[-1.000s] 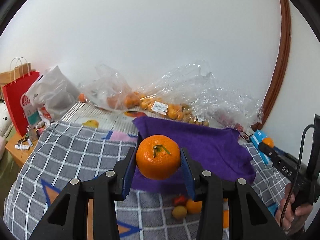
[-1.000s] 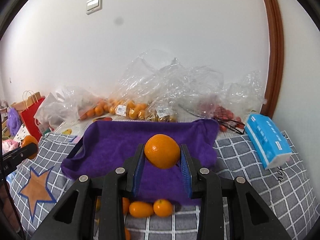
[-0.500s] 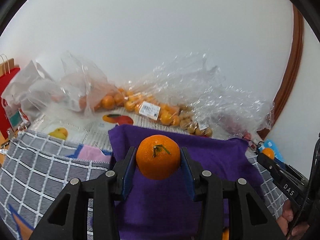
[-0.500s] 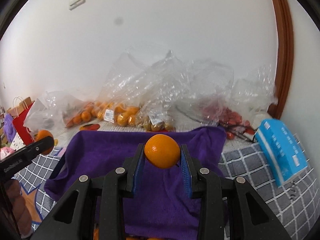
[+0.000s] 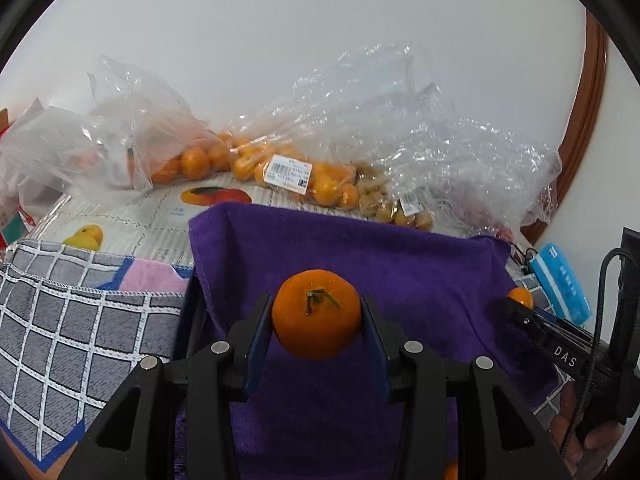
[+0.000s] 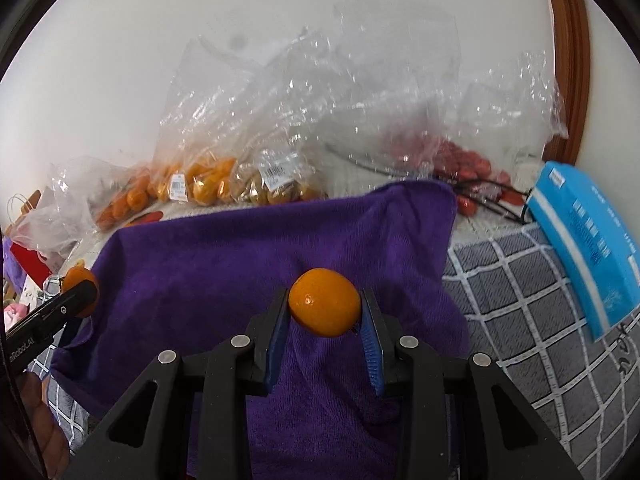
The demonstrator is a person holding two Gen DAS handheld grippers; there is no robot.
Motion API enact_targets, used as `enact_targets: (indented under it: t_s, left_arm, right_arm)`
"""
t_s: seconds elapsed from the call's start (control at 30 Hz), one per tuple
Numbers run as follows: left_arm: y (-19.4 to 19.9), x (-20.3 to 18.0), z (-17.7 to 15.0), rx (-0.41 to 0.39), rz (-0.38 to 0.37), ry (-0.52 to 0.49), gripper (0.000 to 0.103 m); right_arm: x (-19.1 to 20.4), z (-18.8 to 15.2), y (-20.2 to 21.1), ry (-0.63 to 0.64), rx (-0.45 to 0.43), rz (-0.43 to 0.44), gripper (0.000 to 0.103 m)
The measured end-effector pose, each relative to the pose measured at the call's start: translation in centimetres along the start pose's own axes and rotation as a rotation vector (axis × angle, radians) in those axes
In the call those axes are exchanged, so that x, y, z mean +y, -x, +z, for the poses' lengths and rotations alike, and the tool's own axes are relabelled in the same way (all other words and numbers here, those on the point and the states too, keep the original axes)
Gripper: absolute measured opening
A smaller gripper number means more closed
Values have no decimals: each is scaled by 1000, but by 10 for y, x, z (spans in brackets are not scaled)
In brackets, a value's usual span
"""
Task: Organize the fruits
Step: 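Carry both fruits over the purple towel and open both grippers to release them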
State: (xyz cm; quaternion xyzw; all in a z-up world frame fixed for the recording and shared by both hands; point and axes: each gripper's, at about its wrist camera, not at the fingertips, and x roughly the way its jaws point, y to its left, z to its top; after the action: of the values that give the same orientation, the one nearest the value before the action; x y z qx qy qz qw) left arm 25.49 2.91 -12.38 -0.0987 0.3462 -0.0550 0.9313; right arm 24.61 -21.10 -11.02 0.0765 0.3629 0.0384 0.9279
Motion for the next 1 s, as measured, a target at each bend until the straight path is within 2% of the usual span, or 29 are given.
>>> enact_targets:
  t_s: [0.33, 1.0]
  left_arm:
    - [-15, 5, -3, 53, 8, 22, 41]
    - [-27, 6, -8, 90, 30, 15, 41]
  right_arm:
    - [7, -9, -16, 19, 26, 8, 34]
    - [8, -13, -19, 38, 18, 17, 34]
